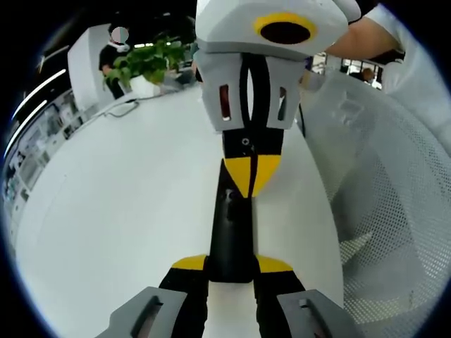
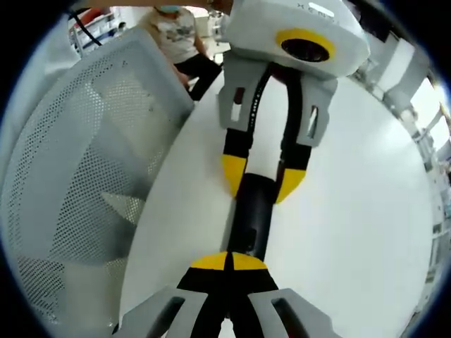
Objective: Press the specified remote control buttons in sequence, fully releasing each button before pressing the next.
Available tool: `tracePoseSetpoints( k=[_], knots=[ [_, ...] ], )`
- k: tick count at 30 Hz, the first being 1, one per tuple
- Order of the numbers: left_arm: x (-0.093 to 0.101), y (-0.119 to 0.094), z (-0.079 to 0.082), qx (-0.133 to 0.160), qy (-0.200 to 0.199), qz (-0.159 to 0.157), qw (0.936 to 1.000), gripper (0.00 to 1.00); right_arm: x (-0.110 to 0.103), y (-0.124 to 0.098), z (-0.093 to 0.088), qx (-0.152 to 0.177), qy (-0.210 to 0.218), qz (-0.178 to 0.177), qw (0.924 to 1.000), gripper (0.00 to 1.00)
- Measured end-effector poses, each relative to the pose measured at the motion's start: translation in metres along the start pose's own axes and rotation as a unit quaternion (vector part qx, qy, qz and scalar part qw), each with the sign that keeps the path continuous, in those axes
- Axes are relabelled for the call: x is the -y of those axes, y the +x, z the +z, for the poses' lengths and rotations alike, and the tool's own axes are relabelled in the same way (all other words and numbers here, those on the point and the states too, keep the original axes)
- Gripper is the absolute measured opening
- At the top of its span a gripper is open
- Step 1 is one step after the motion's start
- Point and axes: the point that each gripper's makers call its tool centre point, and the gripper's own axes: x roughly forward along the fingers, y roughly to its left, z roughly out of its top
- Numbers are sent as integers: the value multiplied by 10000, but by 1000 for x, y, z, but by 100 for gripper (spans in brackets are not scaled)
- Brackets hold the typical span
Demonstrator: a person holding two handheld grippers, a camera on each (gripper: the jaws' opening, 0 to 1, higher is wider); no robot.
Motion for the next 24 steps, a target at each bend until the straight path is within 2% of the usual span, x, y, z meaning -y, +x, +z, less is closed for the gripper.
tracePoseSetpoints(
  k=[6, 24],
  knots=[
    [0, 0, 0, 7, 1, 1, 10000, 23, 1, 0, 0, 48, 117, 43, 9999, 0],
    [0, 0, 0, -18, 45, 35, 10000, 23, 0, 0, 1, -4, 57, -15, 10000, 0]
  ],
)
